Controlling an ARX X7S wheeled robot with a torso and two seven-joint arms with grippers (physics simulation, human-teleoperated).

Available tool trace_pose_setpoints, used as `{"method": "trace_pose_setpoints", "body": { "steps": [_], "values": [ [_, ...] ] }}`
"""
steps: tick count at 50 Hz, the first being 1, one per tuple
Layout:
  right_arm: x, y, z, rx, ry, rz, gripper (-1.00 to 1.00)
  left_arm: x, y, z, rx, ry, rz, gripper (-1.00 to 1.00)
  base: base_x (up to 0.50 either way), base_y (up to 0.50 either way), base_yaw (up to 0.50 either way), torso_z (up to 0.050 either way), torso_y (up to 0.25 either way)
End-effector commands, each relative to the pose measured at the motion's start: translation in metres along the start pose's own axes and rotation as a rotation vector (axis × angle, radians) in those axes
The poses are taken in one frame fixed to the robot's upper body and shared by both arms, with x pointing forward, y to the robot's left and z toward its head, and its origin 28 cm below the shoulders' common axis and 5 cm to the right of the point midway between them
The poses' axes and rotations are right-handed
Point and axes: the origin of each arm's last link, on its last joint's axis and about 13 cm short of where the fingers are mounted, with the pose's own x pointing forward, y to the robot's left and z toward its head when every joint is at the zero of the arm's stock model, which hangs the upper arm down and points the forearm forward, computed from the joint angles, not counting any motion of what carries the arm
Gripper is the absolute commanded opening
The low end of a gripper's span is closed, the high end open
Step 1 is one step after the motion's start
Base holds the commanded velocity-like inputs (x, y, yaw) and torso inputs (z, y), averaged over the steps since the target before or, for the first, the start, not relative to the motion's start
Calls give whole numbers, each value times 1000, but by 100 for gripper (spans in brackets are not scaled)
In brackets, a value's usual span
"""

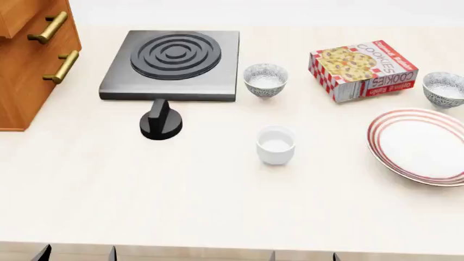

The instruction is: Pick the akita bowl next to the plate and place it on the plate.

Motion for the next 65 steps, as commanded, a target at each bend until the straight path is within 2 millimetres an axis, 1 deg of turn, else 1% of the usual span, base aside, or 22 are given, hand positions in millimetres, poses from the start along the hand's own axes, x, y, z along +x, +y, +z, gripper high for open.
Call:
{"method": "trace_pose_setpoints", "body": {
  "steps": [1,2,13,16,18,24,29,30,33,34,40,45,46,48,49,51,52,54,57,60,61,65],
  "values": [
    [-1,1,-1,-42,-13,2,100,0,0,0,-1,-1,0,100,0,0,0,0,0],
    [-1,1,0,-19,-8,2,100,0,0,0,-1,-1,0,100,0,0,0,0,0],
    [-1,1,0,-28,-10,5,100,-1,0,0,-2,-1,0,100,0,0,0,0,0],
    [-2,1,0,-29,-9,6,100,-1,-1,0,48,12,3,100,0,0,0,0,0],
    [-2,1,-1,-29,-9,6,100,-1,0,3,-29,-11,10,100,0,0,0,0,0],
    [-2,1,-1,-30,-8,10,100,-1,0,2,-14,-3,6,100,0,0,0,0,0],
    [-3,1,2,11,-6,15,100,-3,2,13,-79,21,-28,100,0,0,0,0,0],
    [-3,1,5,16,-3,18,100,-4,3,17,-130,40,-52,100,0,0,0,0,0],
    [-2,1,14,66,2,30,100,-6,6,24,-137,52,-57,100,0,0,0,0,0],
    [-3,1,21,105,5,37,100,-4,9,27,-138,60,-48,100,0,0,0,0,0],
    [-2,-2,40,150,8,36,100,1,19,44,-166,50,-18,100,0,0,0,0,0],
    [0,-6,65,208,-45,49,100,6,34,64,-223,36,8,100,0,0,0,0,0],
    [1,-7,73,223,-67,48,100,8,39,70,-262,30,12,100,0,0,0,0,0],
    [1,-9,80,231,-79,50,100,9,44,74,-277,11,22,100,0,0,0,0,0],
    [2,-10,88,234,-96,50,100,11,49,81,-300,4,30,100,0,0,0,0,0],
    [3,-12,96,244,-112,57,100,12,55,86,-289,-12,45,100,0,0,0,0,0],
    [4,-13,104,242,-126,57,100,12,61,90,-301,-33,57,100,0,0,0,0,0],
    [6,-14,109,242,-127,50,100,14,66,93,-301,-50,66,100,0,0,0,0,0],
    [9,-18,123,263,-166,49,100,18,78,100,-323,-87,122,100,0,0,0,0,0],
    [12,-21,133,262,-183,48,100,22,88,98,-340,-112,176,100,0,0,0,0,0],
    [13,-22,136,271,-192,52,100,22,91,97,-375,-122,176,100,0,0,0,0,0],
    [16,-25,146,286,-209,66,100,26,99,94,-394,-138,224,100,0,0,0,0,0]
  ]
}}
